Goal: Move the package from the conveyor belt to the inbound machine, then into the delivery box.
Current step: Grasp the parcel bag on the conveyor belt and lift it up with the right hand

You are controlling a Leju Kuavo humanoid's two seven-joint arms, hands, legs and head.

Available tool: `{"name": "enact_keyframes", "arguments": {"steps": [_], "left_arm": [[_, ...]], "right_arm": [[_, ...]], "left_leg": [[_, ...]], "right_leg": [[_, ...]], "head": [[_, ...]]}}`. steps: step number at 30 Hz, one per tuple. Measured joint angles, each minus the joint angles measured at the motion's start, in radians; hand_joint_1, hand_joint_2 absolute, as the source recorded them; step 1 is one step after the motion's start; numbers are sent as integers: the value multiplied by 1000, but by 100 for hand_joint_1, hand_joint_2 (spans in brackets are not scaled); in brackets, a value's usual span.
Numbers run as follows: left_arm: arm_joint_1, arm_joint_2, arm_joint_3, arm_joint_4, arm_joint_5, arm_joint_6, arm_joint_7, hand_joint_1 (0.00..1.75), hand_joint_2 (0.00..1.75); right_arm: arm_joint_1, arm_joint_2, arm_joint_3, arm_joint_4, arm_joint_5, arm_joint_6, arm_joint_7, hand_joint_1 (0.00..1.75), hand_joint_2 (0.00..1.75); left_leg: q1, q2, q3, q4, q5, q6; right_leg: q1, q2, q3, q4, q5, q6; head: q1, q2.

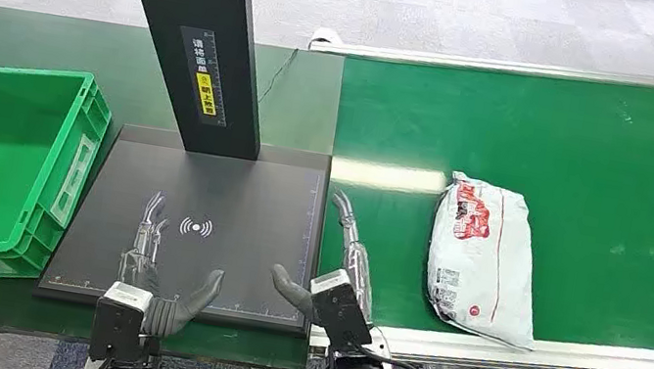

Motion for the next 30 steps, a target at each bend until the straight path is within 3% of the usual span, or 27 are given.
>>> {"name": "enact_keyframes", "arguments": {"steps": [6,10,12,16,19,25,30], "left_arm": [[-13,0,-2,13,2,-12,0,0,175],[-24,0,-3,23,21,-31,-1,0,175],[-29,0,-2,32,39,-38,-9,0,175],[-44,1,-1,60,68,-45,-35,0,175],[-50,2,-1,71,76,-42,-39,0,175],[-50,2,-1,72,84,-31,-37,0,175],[-50,2,-1,71,88,-31,-36,0,175]], "right_arm": [[-83,-18,-50,46,160,-68,119,0,175],[-209,-79,-75,193,449,-110,364,0,175],[-297,-133,-98,302,528,-74,433,0,175],[-459,-228,-146,488,548,109,472,0,175],[-537,-262,-174,572,544,198,482,0,175],[-620,-271,-182,664,584,309,523,0,175],[-641,-262,-181,698,592,328,528,0,175]], "left_leg": [[0,1,2,0,0,0],[0,1,2,1,1,1],[-1,0,2,1,1,2],[-2,0,2,2,2,2],[-2,0,2,2,2,2],[-1,0,0,1,2,2],[-1,0,0,1,2,2]], "right_leg": [[0,0,1,0,1,0],[0,0,2,0,1,0],[-1,0,3,0,2,1],[-2,0,3,0,3,2],[-2,0,2,0,3,2],[-1,0,1,0,3,2],[-1,0,1,0,3,2]], "head": [[0,0],[0,0],[0,0],[0,0],[0,0],[0,0],[0,0]]}}
